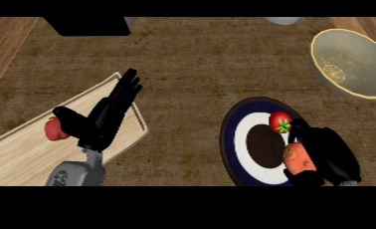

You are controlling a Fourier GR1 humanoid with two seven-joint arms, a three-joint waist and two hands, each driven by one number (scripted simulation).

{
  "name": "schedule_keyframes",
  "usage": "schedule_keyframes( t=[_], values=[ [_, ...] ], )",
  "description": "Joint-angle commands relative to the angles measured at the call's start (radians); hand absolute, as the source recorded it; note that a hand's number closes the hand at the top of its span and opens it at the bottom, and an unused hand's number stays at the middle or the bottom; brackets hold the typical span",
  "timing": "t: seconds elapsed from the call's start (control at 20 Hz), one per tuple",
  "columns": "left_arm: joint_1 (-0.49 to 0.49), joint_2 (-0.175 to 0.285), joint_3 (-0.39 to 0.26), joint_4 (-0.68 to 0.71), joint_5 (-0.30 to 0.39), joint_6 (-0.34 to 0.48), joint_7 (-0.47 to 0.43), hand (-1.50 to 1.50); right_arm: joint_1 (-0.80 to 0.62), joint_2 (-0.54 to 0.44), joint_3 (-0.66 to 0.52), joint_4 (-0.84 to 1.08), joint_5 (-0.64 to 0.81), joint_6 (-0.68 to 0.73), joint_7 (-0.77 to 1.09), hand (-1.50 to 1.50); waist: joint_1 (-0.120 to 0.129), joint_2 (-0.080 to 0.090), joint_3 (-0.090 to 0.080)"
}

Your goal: Pick the squash from the plate and place it in the bowl

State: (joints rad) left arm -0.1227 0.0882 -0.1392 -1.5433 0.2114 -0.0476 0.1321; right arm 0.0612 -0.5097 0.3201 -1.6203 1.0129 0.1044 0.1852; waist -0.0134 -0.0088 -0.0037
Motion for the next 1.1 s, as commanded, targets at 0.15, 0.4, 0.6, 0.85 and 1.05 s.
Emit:
schedule_keyframes(
  t=[0.15,0.4,0.6,0.85,1.05],
  values=[
    [-0.02,0.031,0.036,-0.046,0.041,-0.018,0.087,0.0,0.163,-0.184,-0.187,-0.259,-0.195,-0.014,-0.232,1.5,-0.007,0.003,0.003],
    [0.042,0.024,0.027,-0.037,0.014,-0.023,0.016,0.0,0.222,-0.219,-0.378,-0.455,-0.333,0.018,-0.235,1.5,-0.011,0.002,0.003],
    [0.078,0.037,0.025,-0.089,0.024,-0.035,0.037,0.0,0.23,-0.269,-0.61,-0.525,-0.506,0.092,-0.249,1.5,-0.006,0.002,0.003],
    [0.017,-0.029,-0.02,-0.064,-0.039,0.024,0.064,0.0,0.157,-0.245,-0.719,-0.548,-0.575,0.212,-0.193,1.5,0.007,0.007,0.003],
    [0.026,-0.002,0.024,-0.028,0.004,-0.041,0.023,0.0,-0.014,-0.269,-0.74,-0.412,-0.634,0.252,-0.158,1.5,0.018,0.01,0.003]
  ],
)
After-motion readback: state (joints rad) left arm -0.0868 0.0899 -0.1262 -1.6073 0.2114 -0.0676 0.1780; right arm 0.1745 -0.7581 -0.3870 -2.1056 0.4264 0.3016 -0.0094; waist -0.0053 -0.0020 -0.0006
